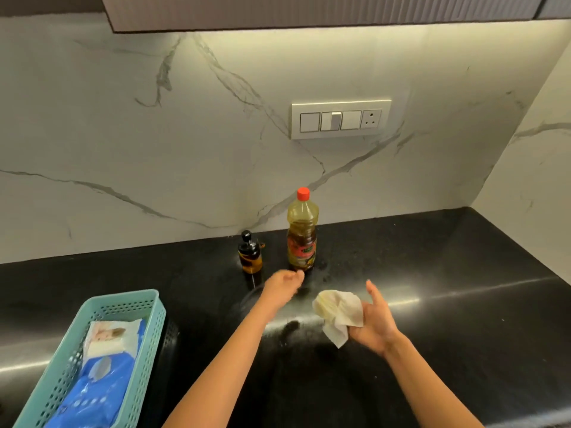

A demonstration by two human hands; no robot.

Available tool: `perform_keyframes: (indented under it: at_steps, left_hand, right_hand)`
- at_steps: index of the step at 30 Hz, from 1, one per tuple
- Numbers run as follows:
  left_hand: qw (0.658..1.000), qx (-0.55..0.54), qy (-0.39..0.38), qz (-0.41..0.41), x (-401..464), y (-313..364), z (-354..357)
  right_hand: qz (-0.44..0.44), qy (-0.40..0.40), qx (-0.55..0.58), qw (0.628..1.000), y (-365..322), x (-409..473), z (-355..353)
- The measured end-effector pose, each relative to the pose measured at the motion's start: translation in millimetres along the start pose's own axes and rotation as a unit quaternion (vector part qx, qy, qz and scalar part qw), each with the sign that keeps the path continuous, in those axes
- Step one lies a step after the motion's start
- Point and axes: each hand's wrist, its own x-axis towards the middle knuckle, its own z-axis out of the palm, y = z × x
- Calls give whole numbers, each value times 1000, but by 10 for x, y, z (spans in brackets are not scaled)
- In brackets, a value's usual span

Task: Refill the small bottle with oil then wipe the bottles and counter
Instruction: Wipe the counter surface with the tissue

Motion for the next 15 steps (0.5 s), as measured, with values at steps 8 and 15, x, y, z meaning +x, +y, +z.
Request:
perform_keyframes:
  at_steps: [8,15]
  left_hand:
    - [939,-278,-176,-97,-1006,-775,-39]
    - [927,-349,-101,-97,-1305,-1103,-305]
  right_hand:
    - [-31,-40,-253,966,626,-438,234]
    - [3,15,-292,956,1041,-651,259]
